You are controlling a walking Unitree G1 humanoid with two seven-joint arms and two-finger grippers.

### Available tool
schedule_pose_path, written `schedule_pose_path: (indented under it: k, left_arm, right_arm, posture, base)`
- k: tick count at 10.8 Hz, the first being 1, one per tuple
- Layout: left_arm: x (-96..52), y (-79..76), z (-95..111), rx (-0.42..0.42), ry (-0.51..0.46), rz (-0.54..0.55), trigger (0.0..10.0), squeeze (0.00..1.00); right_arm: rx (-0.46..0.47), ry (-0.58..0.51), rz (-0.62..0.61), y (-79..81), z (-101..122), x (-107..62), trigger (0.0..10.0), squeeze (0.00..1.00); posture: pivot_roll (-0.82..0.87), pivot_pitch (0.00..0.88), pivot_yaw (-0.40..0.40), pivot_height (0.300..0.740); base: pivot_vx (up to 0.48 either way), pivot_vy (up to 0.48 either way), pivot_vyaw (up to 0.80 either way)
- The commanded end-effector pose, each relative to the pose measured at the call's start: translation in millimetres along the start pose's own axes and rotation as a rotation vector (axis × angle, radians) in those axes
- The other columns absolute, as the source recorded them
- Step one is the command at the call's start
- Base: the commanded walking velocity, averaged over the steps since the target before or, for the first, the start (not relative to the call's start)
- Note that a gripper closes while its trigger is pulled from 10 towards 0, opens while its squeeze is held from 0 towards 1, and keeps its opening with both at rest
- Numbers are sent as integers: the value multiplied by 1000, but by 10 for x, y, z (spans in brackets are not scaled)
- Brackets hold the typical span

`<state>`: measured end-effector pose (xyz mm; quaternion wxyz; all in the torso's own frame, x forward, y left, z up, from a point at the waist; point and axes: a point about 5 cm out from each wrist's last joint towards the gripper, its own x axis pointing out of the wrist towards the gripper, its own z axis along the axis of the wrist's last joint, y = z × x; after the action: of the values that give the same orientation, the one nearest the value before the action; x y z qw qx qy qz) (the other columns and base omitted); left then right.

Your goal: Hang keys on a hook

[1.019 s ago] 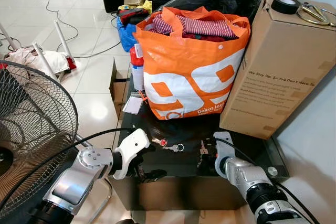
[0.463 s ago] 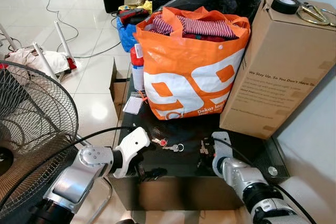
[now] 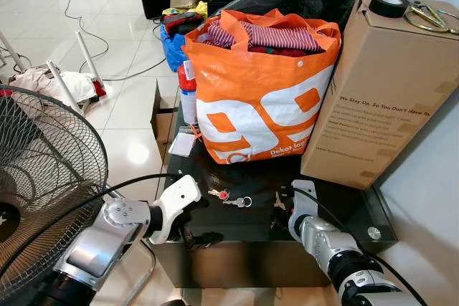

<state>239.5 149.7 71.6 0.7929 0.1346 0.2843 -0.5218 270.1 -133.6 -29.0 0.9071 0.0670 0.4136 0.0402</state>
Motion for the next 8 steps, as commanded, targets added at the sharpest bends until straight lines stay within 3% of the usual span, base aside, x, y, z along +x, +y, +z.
schedule_pose_path:
  k: [1,2,6,7,8]
  left_arm:
    - [-6,-13,19,17,9,-11,10000,0]
    - [-13,-12,15,18,13,-13,10000,0]
    - [-15,-14,24,23,17,-18,10000,0]
    - [-22,-16,16,21,19,-19,10000,0]
    - [-23,-14,13,22,20,-18,10000,0]
  right_arm:
    - [3,-7,-5,8,34,7,4000,0]
    - [4,-7,-6,11,24,9,2980,0]
    - [19,-7,-8,12,-2,13,902,0]
    - [24,-9,-6,19,-5,14,0,0]
    - [25,-11,-5,21,-4,15,0,0]
  posture:
    - [-100,0,11,740]
    - [-100,0,14,740]
    - [-95,0,16,740]
    - [-94,0,17,740]
    - [-95,0,19,740]
  base:
    - [0,0,0]
    - [0,0,0]
    - [0,0,0]
    - [0,0,0]
    - [0,0,0]
